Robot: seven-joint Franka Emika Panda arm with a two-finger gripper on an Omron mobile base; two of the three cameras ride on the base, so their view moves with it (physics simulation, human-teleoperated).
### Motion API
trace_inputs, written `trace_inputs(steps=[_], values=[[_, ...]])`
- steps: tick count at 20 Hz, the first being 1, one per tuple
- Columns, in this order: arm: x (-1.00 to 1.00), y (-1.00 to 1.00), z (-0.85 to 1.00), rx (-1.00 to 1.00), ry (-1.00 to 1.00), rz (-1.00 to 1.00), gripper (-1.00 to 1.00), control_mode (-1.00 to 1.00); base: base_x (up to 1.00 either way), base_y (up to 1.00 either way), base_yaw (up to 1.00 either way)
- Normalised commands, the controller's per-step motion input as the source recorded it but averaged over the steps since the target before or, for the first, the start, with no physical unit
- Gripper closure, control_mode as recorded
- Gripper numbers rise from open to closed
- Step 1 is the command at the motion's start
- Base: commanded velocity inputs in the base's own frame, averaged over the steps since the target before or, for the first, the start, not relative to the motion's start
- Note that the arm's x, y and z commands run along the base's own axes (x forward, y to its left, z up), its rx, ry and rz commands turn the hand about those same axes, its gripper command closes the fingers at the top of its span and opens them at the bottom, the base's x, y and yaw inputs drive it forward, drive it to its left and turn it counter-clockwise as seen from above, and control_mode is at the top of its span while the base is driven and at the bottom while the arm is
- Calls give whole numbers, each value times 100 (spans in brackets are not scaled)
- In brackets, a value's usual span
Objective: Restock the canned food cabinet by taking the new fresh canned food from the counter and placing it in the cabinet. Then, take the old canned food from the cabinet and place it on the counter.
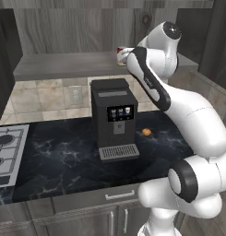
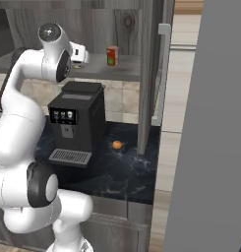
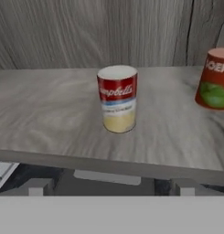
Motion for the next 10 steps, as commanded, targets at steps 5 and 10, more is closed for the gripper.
trace_inputs(steps=[5, 10], values=[[31, 7, -2, 0, 0, -2, -100, -100, 0, 0, 0], [21, 6, -2, 0, 0, -2, -100, -100, 0, 0, 0]])
